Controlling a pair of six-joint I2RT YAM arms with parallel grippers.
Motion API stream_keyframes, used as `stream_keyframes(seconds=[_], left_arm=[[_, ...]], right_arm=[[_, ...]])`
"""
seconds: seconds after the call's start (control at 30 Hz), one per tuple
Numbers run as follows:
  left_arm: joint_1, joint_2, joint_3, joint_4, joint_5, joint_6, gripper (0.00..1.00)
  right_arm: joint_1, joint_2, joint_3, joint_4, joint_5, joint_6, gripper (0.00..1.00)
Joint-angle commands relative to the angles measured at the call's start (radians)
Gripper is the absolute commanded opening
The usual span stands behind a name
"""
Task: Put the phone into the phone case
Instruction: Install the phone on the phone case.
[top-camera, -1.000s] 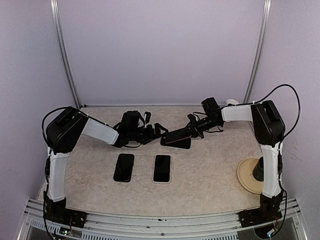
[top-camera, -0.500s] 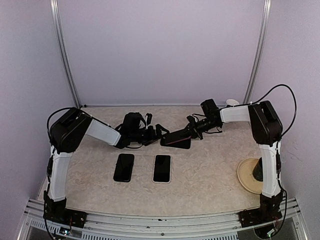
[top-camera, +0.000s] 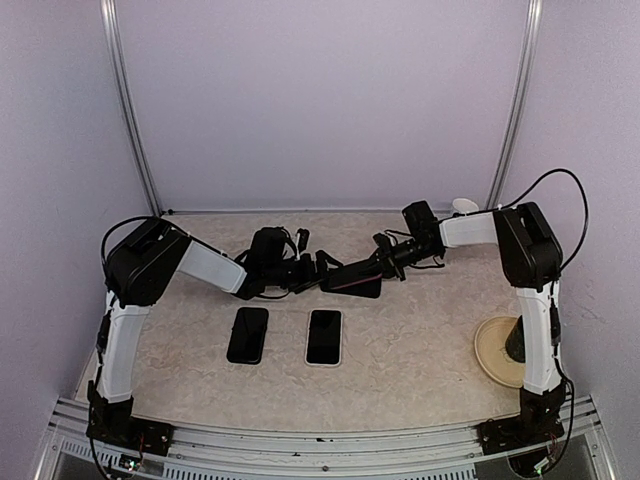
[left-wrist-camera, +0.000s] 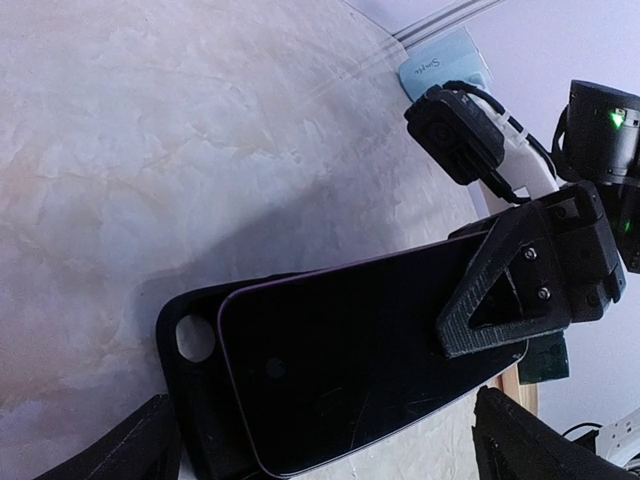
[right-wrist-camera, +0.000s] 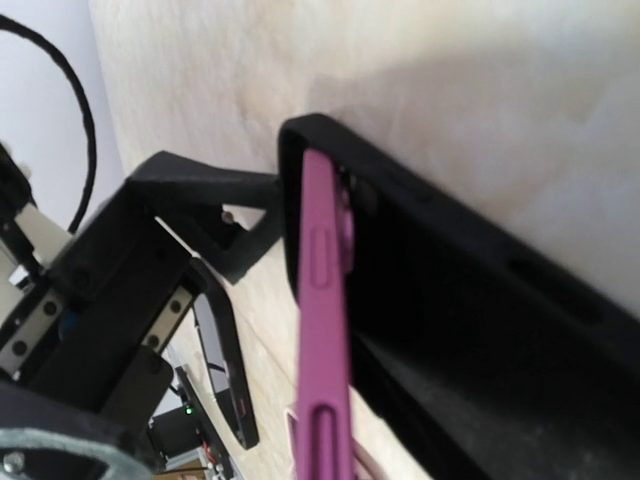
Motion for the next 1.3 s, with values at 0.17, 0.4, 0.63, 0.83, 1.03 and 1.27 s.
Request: stream_keyframes(seconds=[0.17,0.4,0.63,0.83,1.03,1.27], left_arm=[[-0.023,0.036,0.014,0.015,0.021,-0.014,0.99],[-0.024,0.037,0.013,0.019,0.023,-0.016,0.99],[-0.026,0.039,0.018,0.019,0.03,-0.018,0.99],[-0.026,0.043,0.024,0.018,0.036,-0.021,0.99],[-0.027,0.046,0.031,0.019,0.044,-0.028,0.99],[-0.029,0.054,0.041,0.014,0.05,-0.029,0.99]], right_arm=[[-0.002,0.027,-0.013,0.058,-0.044,0.033,0.0],[-0.001,0.029,-0.042,0.127,-0.057,0.063,0.0],[0.01,0.045,-0.042,0.151,-0.069,0.065,0.0],[0.016,0.059,-0.042,0.154,-0.08,0.062,0.0],[0.02,0.068,-0.042,0.172,-0.085,0.066,0.0],[0.029,0.087,-0.038,0.19,-0.096,0.071,0.0]])
